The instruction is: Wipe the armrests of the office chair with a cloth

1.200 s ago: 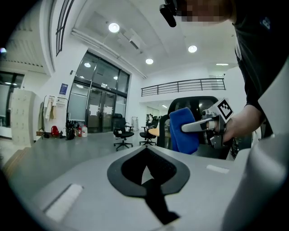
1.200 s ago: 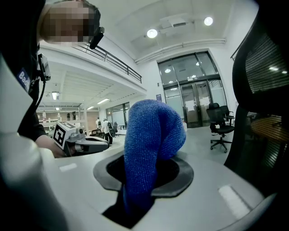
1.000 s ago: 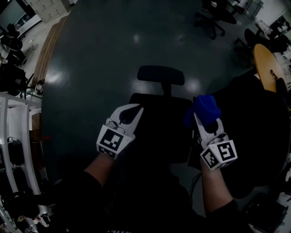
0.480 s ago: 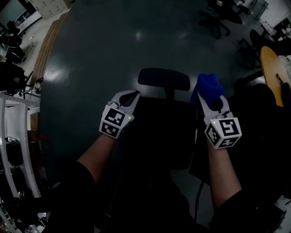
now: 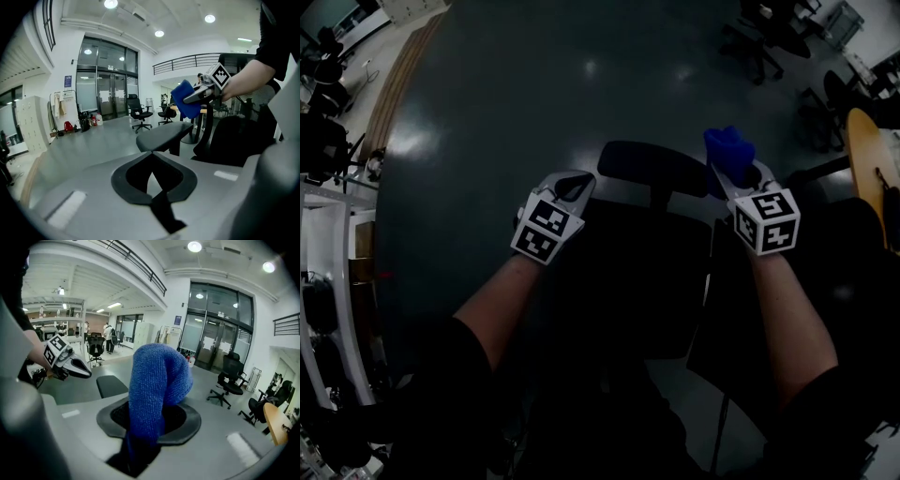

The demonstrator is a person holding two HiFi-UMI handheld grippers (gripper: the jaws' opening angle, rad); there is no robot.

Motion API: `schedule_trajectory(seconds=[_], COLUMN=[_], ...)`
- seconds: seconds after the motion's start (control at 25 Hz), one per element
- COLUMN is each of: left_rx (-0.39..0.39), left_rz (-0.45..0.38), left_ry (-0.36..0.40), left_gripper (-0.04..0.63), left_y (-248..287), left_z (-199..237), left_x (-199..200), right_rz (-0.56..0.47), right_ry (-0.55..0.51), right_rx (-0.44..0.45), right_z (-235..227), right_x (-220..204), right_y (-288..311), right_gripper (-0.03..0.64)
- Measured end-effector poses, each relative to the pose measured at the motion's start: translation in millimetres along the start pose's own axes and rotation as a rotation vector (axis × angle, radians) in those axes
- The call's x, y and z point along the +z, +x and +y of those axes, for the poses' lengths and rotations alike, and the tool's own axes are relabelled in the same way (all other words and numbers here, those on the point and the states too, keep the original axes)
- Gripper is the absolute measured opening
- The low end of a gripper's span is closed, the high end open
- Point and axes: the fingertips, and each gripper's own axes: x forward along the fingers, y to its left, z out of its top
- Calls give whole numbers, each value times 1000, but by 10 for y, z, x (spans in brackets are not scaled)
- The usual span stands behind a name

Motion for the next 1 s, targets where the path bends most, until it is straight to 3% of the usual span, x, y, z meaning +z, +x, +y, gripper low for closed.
schedule_trajectory(seconds=[0.2, 0.4, 1.0], left_rx=[-15, -28, -61], left_rz=[24, 37, 47], left_ry=[8, 23, 47], left_gripper=[18, 18, 18], left_y=[87, 166, 318], left_z=[13, 55, -32], left_x=[-73, -116, -74], right_rz=[163, 224, 151], right_ry=[-2, -32, -164], right_rx=[-31, -21, 134], right_z=[-241, -172, 693], right_x=[-317, -360, 272], right_y=[331, 617, 1246], right_gripper=[132, 131, 130])
